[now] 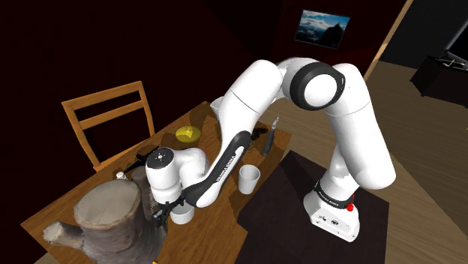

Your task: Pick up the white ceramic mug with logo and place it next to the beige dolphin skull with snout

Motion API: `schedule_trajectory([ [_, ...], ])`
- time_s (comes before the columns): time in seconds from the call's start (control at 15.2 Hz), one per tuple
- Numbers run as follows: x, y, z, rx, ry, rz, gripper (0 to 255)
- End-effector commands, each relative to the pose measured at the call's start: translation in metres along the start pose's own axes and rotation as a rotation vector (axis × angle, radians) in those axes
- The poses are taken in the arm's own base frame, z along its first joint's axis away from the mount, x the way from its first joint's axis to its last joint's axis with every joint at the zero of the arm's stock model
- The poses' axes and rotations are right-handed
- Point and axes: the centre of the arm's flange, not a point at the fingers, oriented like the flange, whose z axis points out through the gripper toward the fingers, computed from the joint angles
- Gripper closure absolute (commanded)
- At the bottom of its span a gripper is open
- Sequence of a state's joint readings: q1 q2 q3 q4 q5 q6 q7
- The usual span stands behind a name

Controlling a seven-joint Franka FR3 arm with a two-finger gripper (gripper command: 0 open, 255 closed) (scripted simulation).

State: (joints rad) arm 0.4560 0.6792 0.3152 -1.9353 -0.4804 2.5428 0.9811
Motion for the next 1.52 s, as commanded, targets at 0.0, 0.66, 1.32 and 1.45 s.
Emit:
schedule_trajectory([
  [0.0,0.0,0.001,0.008,0.0,0.0,-0.001,0],
  [0.66,-0.001,0.0,0.008,0.0,0.0,-0.001,255],
  [1.32,0.001,0.001,-0.008,0.0,0.0,-0.001,255],
  [1.45,0.001,0.002,-0.018,0.0,0.0,-0.001,255],
])
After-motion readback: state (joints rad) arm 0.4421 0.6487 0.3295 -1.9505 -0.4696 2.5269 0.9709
